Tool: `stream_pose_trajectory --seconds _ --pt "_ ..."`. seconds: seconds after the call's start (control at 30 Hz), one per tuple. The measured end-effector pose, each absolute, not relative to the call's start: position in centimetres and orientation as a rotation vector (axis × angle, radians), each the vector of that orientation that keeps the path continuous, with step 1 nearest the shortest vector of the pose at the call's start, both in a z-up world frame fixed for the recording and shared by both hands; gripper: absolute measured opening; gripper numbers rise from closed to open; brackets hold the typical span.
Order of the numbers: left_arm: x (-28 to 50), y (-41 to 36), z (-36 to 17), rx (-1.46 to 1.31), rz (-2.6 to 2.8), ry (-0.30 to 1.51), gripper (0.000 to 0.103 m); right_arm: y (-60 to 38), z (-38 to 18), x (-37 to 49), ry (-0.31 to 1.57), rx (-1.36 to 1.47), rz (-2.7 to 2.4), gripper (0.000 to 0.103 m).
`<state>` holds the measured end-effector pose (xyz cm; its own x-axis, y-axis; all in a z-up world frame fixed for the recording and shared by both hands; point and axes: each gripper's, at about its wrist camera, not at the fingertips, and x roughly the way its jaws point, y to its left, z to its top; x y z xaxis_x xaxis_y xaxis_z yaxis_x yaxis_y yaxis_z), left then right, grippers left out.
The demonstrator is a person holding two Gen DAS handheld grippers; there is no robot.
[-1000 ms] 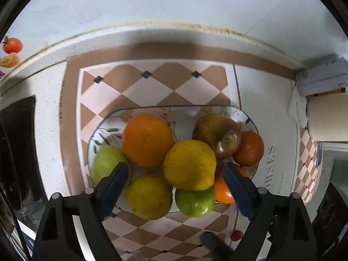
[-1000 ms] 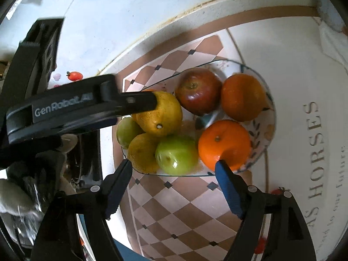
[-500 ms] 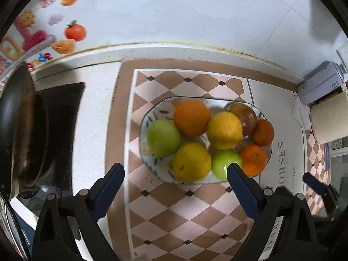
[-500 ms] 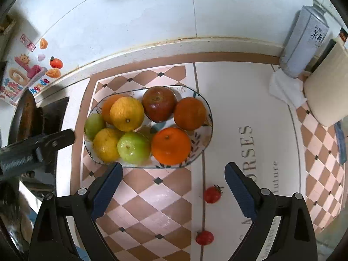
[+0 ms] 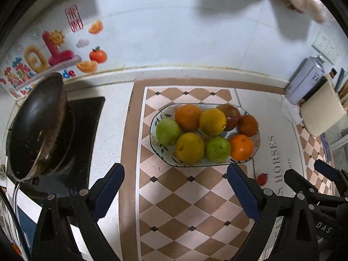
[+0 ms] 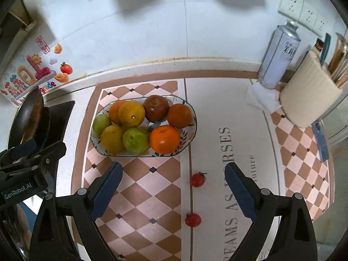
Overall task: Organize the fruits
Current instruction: 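Lift both tools away and lower the right tool toward the cherry tomatoes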
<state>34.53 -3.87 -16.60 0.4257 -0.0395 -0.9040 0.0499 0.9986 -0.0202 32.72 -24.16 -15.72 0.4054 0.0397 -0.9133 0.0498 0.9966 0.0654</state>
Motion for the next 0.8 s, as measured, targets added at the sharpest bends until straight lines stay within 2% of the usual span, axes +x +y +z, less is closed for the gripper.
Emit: stream_pose_trajectory --seconds 0.5,0.8 --pt "26.0 -4.1 -8.1 0.019 -0.093 0.904 0.096 -24.1 -6.6 24.2 0.978 0.092 -0.008 0.097" --pt "22.3 -3.7 -5.7 0.030 -0.107 0.846 0.096 -23.5 -3.1 19.9 0.913 0.091 0.005 0.097"
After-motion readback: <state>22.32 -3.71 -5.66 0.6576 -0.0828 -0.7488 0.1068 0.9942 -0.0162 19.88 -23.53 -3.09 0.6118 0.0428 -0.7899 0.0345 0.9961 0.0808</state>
